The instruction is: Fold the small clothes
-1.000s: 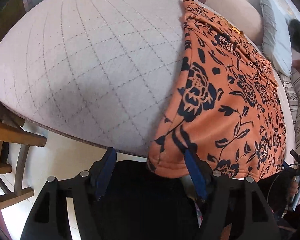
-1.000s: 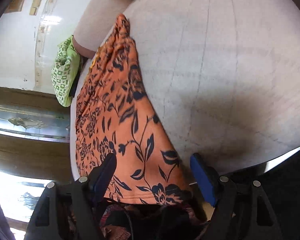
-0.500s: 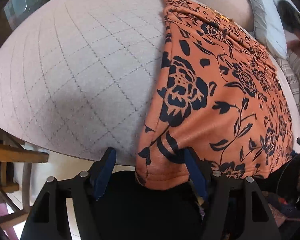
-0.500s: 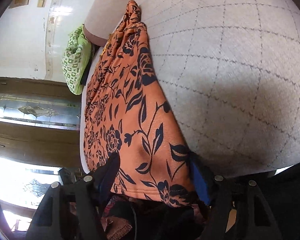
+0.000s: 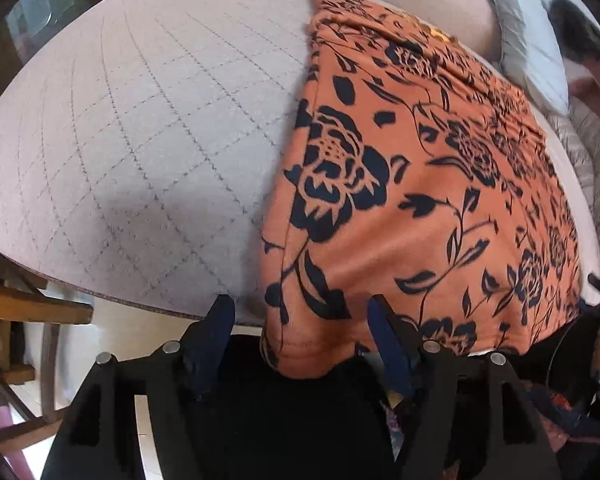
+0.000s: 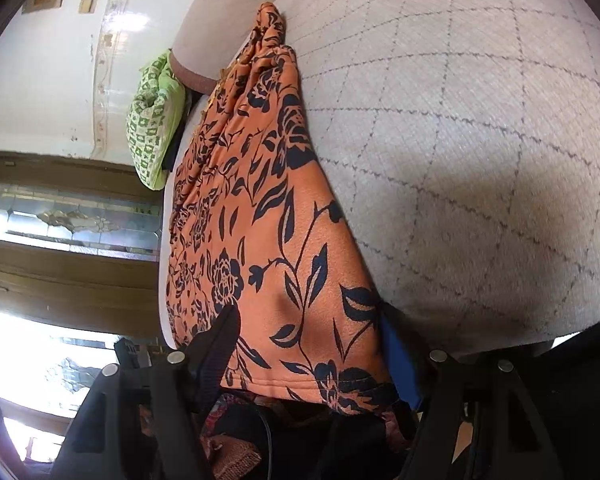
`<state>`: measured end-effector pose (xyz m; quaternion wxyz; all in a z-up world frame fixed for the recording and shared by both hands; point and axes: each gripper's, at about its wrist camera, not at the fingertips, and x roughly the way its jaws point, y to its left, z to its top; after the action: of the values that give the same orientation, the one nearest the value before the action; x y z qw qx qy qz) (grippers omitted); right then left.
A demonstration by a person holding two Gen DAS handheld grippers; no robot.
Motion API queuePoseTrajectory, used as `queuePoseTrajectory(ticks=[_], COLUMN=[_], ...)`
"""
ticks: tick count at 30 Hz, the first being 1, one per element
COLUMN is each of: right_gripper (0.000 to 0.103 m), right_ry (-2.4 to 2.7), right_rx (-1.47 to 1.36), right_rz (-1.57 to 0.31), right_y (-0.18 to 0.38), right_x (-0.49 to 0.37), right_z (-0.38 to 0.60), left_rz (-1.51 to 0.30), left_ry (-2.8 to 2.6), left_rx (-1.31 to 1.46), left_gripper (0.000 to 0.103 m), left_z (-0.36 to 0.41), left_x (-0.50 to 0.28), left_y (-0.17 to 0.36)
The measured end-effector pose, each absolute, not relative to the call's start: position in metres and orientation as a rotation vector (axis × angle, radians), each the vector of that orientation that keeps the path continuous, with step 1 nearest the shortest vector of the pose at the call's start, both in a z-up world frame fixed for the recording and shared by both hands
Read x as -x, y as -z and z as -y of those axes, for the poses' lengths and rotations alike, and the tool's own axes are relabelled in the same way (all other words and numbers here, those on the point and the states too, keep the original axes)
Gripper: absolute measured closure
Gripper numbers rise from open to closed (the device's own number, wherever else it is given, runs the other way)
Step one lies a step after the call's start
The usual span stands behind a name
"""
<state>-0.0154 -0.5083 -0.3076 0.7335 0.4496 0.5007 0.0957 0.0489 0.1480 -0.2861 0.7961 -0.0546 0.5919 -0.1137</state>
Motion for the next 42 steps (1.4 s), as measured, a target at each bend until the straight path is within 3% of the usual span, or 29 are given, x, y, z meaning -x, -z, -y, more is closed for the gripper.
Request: queuePoseTrajectory(ticks=[2, 4, 5, 7, 8, 9, 15, 26, 34, 42], right_gripper=[0.030, 0.030, 0.032, 0.048, 0.075, 0.095, 0.095, 0.095, 0.095, 0.095], right_ry=[-0.203, -0.206, -0.202, -0.190, -0.196, -0.215, -0.270, -0.368, -0.282, -0.148], right_rx=[-0.942, -0.882, -0.838, -0.713, -0.667, -0.650, -0.598, -0.732, -0.794, -0.867], right_rz=[-1.111, -1.126, -1.136, -1.169, -1.184, -1.199, -1.158, -0.897, -0.787, -0.767], right_y=[0.304, 0.299, 0.295, 0.288, 0.286, 0.286, 0.260, 0.180, 0.149, 0.162], right_x=[0.014, 0.012, 0.010, 0.007, 0.005, 0.004, -0.006, -0.043, -0.116, -0.238], right_z=[0.503, 0.495, 0.490, 0.474, 0.468, 0.462, 0.435, 0.450, 0.483, 0.543], left_rz=[-1.262, -1.246, -1.243, -1.234, -1.229, -1.221, -1.119, -0.988, -0.955, -0.987], left_ry=[0.244, 0.234, 0.228, 0.222, 0.218, 0.212, 0.230, 0.447, 0.449, 0.370], left_rx=[0.131, 0.118, 0.103, 0.085, 0.085, 0.086, 0.027, 0.228, 0.302, 0.277], left_gripper=[0.036, 0.058, 0.062, 0.074, 0.085, 0.094, 0.096, 0.096, 0.096, 0.096], left_z=[-0.149, -0.146, -0.144, -0.143, -0.143, -0.144, -0.129, -0.133, -0.131, -0.095], left_x=[-0.047, -0.048, -0.049, -0.050, -0.049, -0.049, -0.043, -0.082, -0.182, -0.329], left_y=[0.285, 0.283, 0.283, 0.281, 0.280, 0.277, 0.246, 0.174, 0.144, 0.148])
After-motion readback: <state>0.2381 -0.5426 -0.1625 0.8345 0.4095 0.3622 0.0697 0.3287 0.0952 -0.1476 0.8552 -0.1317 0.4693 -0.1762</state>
